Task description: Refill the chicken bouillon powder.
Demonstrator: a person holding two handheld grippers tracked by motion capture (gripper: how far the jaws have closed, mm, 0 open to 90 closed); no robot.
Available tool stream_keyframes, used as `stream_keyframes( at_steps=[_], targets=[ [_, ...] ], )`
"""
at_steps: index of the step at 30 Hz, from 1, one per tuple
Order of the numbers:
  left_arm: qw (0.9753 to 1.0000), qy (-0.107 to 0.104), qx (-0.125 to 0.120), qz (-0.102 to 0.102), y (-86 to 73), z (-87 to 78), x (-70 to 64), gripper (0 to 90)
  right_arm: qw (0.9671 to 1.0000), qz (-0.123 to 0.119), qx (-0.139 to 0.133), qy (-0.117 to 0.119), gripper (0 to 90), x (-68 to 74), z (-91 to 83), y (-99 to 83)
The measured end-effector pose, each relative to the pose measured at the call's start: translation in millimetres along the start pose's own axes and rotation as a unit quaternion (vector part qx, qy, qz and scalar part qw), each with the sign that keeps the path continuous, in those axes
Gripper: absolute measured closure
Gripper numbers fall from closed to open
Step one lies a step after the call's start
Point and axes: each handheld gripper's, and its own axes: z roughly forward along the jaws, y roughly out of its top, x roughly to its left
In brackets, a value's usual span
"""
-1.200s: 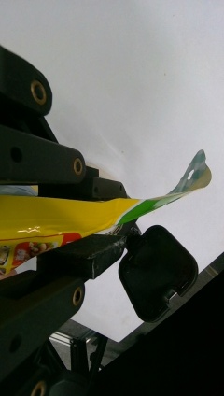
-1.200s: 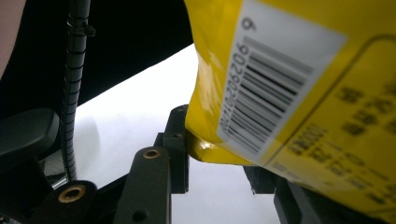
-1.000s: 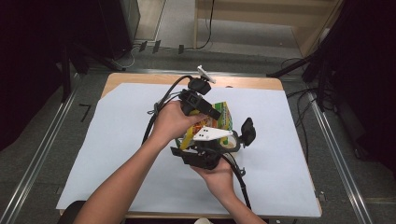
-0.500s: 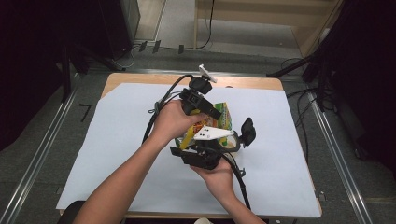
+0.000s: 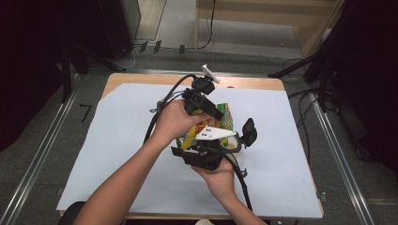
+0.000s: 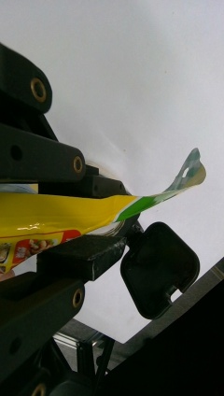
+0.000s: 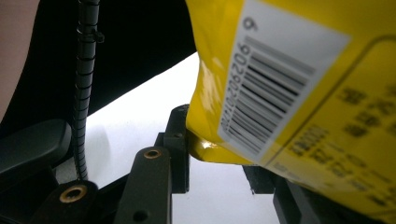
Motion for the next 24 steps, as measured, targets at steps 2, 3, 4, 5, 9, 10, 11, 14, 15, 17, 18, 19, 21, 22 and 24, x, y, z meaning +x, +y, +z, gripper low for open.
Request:
stream_keyframes(
  at_steps=[2, 3, 4, 5, 9, 10, 11, 14, 15, 17, 18, 19, 21, 22, 24],
  targets=[
    [1.0, 0.001, 0.0, 0.001, 0.0, 0.1, 0.0, 71.7, 1.0, -0.001, 0.0, 0.0, 67.5, -0.1, 0.1, -0.1],
    [1.0, 0.001, 0.0, 0.001, -0.1, 0.3, 0.0, 71.6, 1.0, -0.002, 0.0, -0.001, 67.5, -0.4, 0.2, -0.2],
    [1.0, 0.003, 0.0, 0.003, -0.3, 0.8, -0.2, 71.5, 1.0, -0.003, 0.001, -0.001, 67.5, -0.8, 0.4, -0.4],
    [1.0, 0.002, 0.0, 0.003, -0.5, 1.1, -0.1, 71.6, 1.0, -0.003, 0.001, -0.002, 67.6, -1.0, 0.7, -0.7],
    [1.0, 0.001, -0.001, 0.001, -0.7, 1.2, 0.2, 71.6, 1.0, -0.004, 0.001, -0.003, 67.6, -0.9, 0.8, -0.9],
    [1.0, 0.001, -0.001, 0.001, -0.8, 1.2, 0.2, 71.6, 1.0, -0.004, 0.001, -0.003, 67.6, -1.0, 0.9, -1.0],
    [1.0, 0.001, -0.001, 0.001, -0.8, 1.2, 0.2, 71.6, 1.0, -0.004, 0.001, -0.003, 67.6, -1.0, 0.9, -1.0],
    [1.0, 0.0, -0.002, 0.0, -1.2, 1.2, 0.4, 71.5, 1.0, -0.004, 0.002, -0.003, 67.6, -0.9, 1.0, -1.1],
    [1.0, 0.0, -0.003, 0.001, -1.3, 1.2, 0.4, 71.4, 1.0, -0.005, 0.002, -0.004, 67.6, -0.9, 1.1, -1.2],
    [1.0, 0.001, -0.003, 0.002, -1.5, 1.0, 0.4, 71.4, 1.0, -0.005, 0.003, -0.004, 67.6, -0.9, 1.0, -1.2],
    [1.0, 0.002, -0.004, 0.003, -2.1, 0.8, 0.3, 71.4, 1.0, -0.006, 0.004, -0.005, 67.6, -0.7, 1.1, -1.3],
    [1.0, 0.0, -0.004, 0.003, -2.3, 0.9, 0.6, 71.4, 1.0, -0.006, 0.004, -0.005, 67.6, -0.6, 1.1, -1.4],
    [1.0, -0.001, -0.004, 0.002, -2.4, 1.0, 1.0, 71.5, 1.0, -0.007, 0.005, -0.005, 67.6, -0.6, 1.3, -1.5],
    [1.0, -0.001, -0.004, 0.002, -2.4, 1.0, 1.0, 71.5, 1.0, -0.007, 0.005, -0.005, 67.6, -0.6, 1.4, -1.5],
    [1.0, -0.001, -0.005, 0.002, -2.4, 1.0, 1.0, 71.5, 1.0, -0.007, 0.005, -0.005, 67.6, -0.6, 1.5, -1.6]
  ],
)
